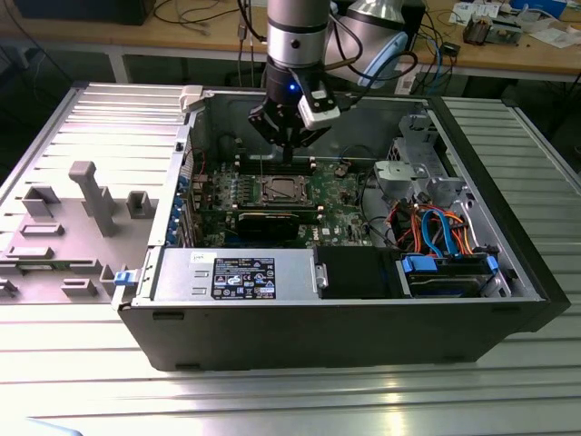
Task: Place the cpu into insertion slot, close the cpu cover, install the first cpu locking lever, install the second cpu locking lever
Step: 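Install the first cpu locking lever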
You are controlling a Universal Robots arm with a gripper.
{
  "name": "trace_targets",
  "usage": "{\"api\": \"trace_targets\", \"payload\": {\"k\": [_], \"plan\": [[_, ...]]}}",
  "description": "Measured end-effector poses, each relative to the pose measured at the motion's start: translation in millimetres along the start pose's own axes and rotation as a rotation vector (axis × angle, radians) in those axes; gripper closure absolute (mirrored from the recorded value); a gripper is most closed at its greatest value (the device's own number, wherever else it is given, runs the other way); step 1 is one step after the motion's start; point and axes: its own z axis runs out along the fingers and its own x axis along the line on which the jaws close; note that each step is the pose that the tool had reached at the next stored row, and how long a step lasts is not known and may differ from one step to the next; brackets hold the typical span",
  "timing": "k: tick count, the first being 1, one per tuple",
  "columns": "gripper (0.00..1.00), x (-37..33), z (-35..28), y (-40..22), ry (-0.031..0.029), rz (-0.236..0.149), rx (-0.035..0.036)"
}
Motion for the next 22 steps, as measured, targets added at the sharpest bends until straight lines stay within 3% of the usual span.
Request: {"api": "trace_targets", "payload": {"k": [8,15,22], "plan": [[0.89,7.5,0.2,-0.8,0.0000,0.000,-0.0001],[0.89,26.8,0.5,-2.8,-0.0001,-0.003,-0.0001],[0.89,30.2,2.5,-3.1,-0.0007,-0.075,-0.0003]]}}
